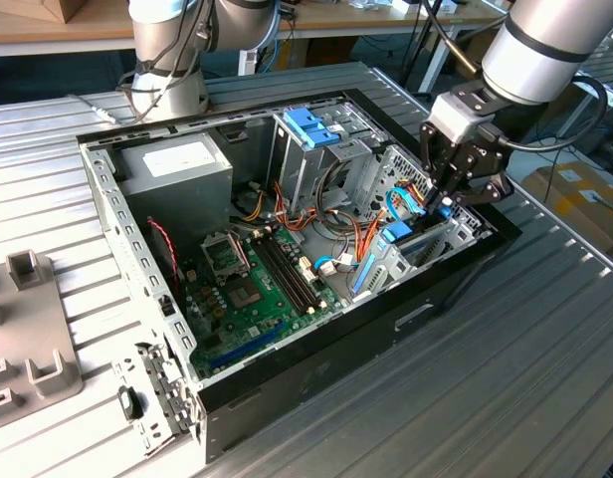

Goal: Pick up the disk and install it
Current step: 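Insert the second disk wire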

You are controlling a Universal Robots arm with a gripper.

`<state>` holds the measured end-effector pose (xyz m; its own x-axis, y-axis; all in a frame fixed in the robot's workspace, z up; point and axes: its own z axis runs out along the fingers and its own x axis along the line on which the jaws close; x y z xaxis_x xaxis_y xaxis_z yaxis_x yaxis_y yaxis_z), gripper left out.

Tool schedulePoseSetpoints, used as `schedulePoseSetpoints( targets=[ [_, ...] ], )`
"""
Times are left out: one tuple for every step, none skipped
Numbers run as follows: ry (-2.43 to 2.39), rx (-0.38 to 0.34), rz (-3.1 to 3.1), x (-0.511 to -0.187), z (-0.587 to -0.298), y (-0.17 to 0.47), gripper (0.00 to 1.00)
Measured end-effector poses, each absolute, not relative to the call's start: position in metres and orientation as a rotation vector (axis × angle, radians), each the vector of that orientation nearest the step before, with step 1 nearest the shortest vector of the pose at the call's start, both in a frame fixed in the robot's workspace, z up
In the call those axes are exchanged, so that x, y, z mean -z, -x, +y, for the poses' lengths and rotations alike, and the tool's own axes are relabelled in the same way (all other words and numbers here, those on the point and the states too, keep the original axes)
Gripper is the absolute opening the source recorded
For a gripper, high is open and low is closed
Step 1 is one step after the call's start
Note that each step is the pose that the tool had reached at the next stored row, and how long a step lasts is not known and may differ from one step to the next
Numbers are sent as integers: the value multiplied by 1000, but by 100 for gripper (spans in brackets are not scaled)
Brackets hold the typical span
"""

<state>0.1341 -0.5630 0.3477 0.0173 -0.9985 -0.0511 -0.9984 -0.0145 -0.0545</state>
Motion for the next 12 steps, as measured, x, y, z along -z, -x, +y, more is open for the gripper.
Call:
schedulePoseSetpoints(
  targets=[
    [2172, 4, 2166, -348, -563, -134, 17],
    [2164, 4, 2174, -348, -563, -134, 17],
    [2161, 4, 2176, -348, -563, -134, 17],
    [2161, 4, 2176, -348, -563, -134, 17],
    [2161, 4, 2176, -348, -563, -134, 17],
    [2161, 4, 2176, -348, -563, -134, 17],
    [2161, 4, 2176, -347, -563, -134, 17],
    [2161, 4, 2176, -347, -564, -134, 17],
    [2161, 4, 2176, -347, -564, -134, 17],
    [2161, 4, 2176, -347, -564, -134, 17],
    [2161, 4, 2177, -347, -564, -134, 17],
    [2161, 4, 2176, -346, -564, -134, 17]
  ],
)
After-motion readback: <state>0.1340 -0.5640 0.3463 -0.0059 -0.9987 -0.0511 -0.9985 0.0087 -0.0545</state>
